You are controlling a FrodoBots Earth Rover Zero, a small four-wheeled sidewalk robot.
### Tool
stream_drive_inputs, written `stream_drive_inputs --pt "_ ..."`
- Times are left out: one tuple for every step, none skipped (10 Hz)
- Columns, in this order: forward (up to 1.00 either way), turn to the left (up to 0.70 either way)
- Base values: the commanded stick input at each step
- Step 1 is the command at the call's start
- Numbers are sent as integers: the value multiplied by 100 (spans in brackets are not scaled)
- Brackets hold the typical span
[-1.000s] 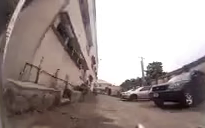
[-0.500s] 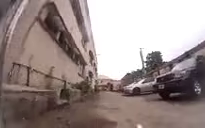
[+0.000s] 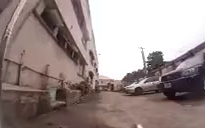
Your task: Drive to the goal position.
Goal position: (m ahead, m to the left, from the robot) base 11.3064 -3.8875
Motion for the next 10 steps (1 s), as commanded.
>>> stream_drive_inputs --pt "84 3" --pt "84 3" --pt "84 3" --pt "84 3" --pt "84 3" --pt "84 3" --pt "84 3" --pt "84 3" --pt "84 3" --pt "84 3"
